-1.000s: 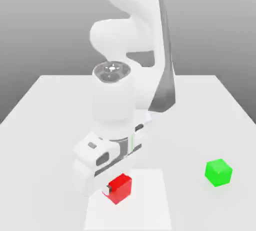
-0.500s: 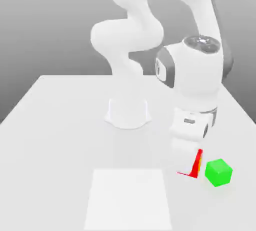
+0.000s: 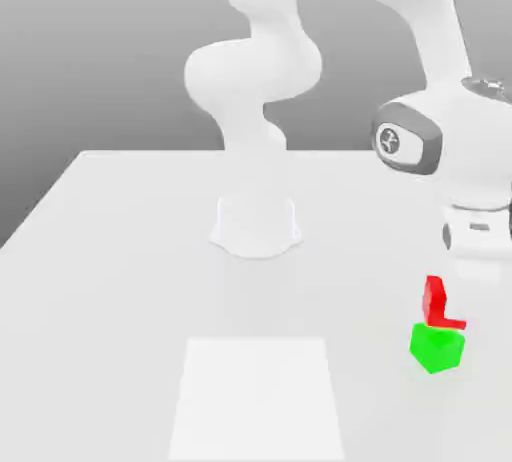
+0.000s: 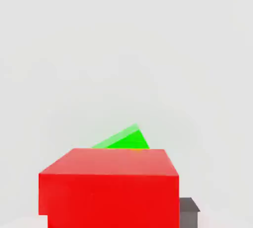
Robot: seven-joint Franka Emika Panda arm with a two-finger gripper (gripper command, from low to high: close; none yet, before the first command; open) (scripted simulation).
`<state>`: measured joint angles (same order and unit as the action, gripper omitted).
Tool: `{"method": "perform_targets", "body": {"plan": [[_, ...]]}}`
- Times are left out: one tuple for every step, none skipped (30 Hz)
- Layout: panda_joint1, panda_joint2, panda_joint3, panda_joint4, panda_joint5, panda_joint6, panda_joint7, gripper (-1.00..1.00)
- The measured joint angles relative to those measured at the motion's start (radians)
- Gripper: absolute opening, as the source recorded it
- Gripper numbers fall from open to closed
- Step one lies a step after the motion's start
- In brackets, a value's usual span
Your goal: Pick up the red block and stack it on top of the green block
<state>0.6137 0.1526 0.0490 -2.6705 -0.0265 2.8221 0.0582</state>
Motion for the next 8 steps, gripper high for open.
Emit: {"method": "perform_targets", "body": {"plan": [[0.000, 0.000, 0.000, 0.000, 0.000, 0.000, 0.000, 1.00], [0.000, 0.000, 0.000, 0.000, 0.000, 0.000, 0.000, 1.00], [0.000, 0.000, 0.000, 0.000, 0.000, 0.000, 0.000, 1.00], [0.000, 0.000, 0.000, 0.000, 0.000, 0.000, 0.000, 1.00], [0.001, 0.015, -0.001, 0.000, 0.000, 0.015, 0.000, 1.00], [0.001, 0.006, -0.002, 0.000, 0.000, 0.007, 0.000, 1.00], [-0.001, -0.016, 0.000, 0.000, 0.002, -0.014, -0.001, 1.00], [-0.001, -0.044, 0.001, -0.001, 0.005, -0.041, -0.004, 1.00]]}}
